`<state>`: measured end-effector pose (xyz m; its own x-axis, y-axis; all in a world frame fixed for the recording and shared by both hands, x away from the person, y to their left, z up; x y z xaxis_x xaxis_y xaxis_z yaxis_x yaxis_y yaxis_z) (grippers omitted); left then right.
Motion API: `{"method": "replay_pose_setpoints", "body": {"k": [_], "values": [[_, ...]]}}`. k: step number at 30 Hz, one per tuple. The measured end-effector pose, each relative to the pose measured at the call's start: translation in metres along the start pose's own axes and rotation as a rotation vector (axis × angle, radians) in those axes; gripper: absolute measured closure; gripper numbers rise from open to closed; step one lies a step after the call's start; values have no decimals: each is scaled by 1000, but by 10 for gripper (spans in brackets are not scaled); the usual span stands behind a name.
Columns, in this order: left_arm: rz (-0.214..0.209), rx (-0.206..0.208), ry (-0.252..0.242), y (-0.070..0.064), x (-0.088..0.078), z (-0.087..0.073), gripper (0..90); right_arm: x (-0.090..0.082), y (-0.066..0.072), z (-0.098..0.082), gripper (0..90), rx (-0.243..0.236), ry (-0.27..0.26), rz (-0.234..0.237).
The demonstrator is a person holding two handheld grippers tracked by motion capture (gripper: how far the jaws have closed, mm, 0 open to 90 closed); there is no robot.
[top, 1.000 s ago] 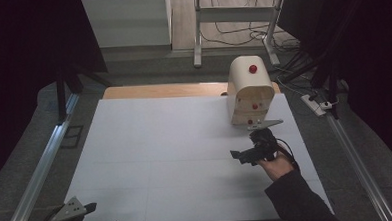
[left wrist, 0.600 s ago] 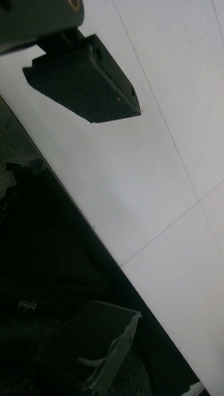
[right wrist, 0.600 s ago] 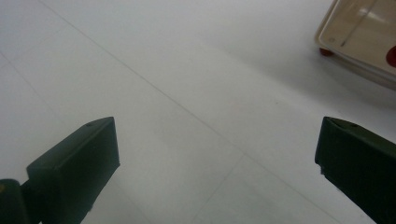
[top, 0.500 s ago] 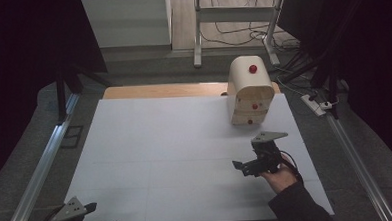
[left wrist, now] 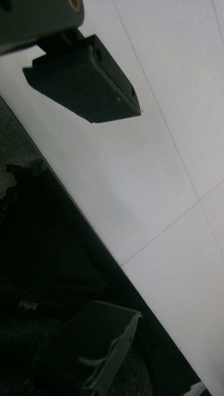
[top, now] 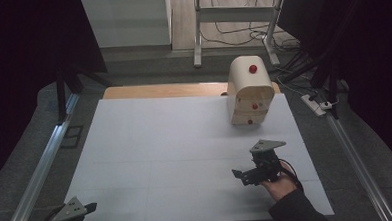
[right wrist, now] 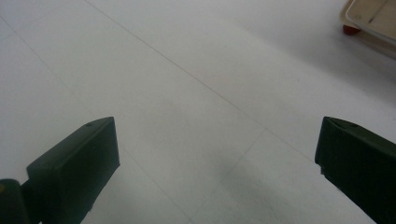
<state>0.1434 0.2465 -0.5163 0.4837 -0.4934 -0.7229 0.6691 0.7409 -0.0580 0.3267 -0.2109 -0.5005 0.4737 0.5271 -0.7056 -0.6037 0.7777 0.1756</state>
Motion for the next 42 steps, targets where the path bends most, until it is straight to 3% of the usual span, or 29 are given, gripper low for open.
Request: {"method": "replay_pose_setpoints", "body": {"k": [18, 33, 42], "values": [[0, -1, 2, 0, 0, 0, 63, -15, 7, -17, 0, 9, 22, 22], [0, -1, 2, 0, 0, 0, 63, -32, 13, -32, 0, -6, 34, 1], [-2, -2, 1, 0, 0, 0, 63, -44, 12, -43, 0, 10, 36, -14]]}}
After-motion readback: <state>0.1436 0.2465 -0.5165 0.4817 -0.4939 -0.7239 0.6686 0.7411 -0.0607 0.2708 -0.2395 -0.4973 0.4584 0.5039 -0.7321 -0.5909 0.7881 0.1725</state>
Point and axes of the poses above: each handheld gripper's, and its own axes: x roughly forward along the jaws, z roughly out of its top, y roughly to its left, the point moved 4 cm from there along x, roughly forward along the jaws, and after that the axes turned 12 degrees about x, right-handed, at the moved point
